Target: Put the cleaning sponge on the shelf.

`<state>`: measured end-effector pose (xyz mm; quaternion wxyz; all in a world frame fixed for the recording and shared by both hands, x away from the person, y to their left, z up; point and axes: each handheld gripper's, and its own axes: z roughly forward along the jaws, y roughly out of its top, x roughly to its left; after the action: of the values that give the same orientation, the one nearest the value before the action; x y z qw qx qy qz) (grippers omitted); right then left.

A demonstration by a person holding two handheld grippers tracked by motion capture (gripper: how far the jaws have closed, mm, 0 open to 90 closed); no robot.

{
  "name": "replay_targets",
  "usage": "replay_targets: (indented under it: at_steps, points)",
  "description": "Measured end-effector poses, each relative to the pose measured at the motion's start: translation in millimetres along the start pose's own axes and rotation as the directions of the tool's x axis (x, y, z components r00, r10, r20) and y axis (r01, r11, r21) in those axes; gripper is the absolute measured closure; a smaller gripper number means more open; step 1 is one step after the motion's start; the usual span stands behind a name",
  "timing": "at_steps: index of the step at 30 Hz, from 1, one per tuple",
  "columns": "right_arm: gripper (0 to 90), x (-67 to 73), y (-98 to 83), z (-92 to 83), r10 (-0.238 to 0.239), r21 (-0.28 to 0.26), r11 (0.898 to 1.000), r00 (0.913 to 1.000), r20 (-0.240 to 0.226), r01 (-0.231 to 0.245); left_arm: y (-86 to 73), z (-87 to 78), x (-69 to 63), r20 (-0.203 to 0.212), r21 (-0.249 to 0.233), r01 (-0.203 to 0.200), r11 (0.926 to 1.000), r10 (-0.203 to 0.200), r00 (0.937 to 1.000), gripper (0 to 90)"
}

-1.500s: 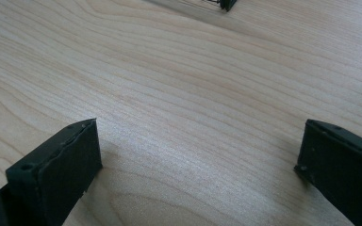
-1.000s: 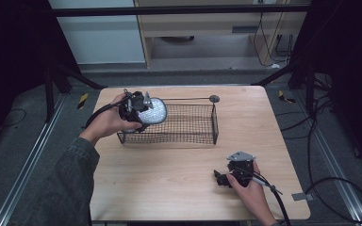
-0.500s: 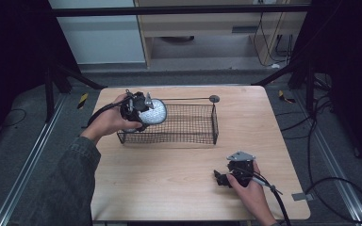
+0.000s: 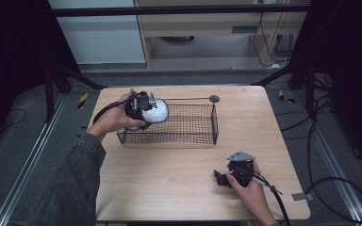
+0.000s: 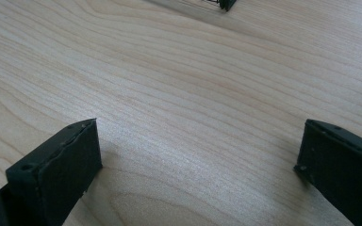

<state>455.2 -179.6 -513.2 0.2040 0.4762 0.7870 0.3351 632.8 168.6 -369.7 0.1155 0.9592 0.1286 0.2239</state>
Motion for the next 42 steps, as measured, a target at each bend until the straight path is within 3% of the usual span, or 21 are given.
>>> replay_targets:
  at_steps: [5,16,25,32,38,42]
  points:
    - [0.5,0.2,-0.1,-0.1,0.002,0.0,1.0,1.0,0.0,-0.002,-0.3,1.4,4.5,0.017,-0.004,0.013,0.9999,-0.012,0.9998,13.9]
    - [0.5,0.0,-0.4,-0.5,-0.002,0.0,1.0,1.0,0.001,0.002,1.1,6.3,-0.1,0.042,0.013,-0.003,0.9999,0.003,0.9991,13.8]
    - [0.5,0.1,-0.5,-0.5,-0.002,0.0,1.0,1.0,0.001,0.002,-0.1,11.5,0.5,0.057,0.006,0.014,0.9999,-0.015,0.9983,13.0]
    - [0.5,0.1,-0.5,-0.5,-0.001,0.0,1.0,1.0,0.001,0.001,-4.2,11.5,4.1,0.06,-0.014,0.072,0.9973,-0.071,0.9957,7.3]
    - [0.5,0.0,-0.5,-0.5,-0.002,-0.001,1.0,1.0,0.001,0.002,-6.1,11.7,3.9,0.08,-0.025,0.099,0.9948,-0.097,0.9921,3.8]
    - [0.5,0.1,-0.5,-0.5,-0.002,-0.001,1.0,1.0,0.001,0.002,-5.8,10.8,5.4,0.068,-0.038,0.116,0.9925,-0.114,0.9912,3.9]
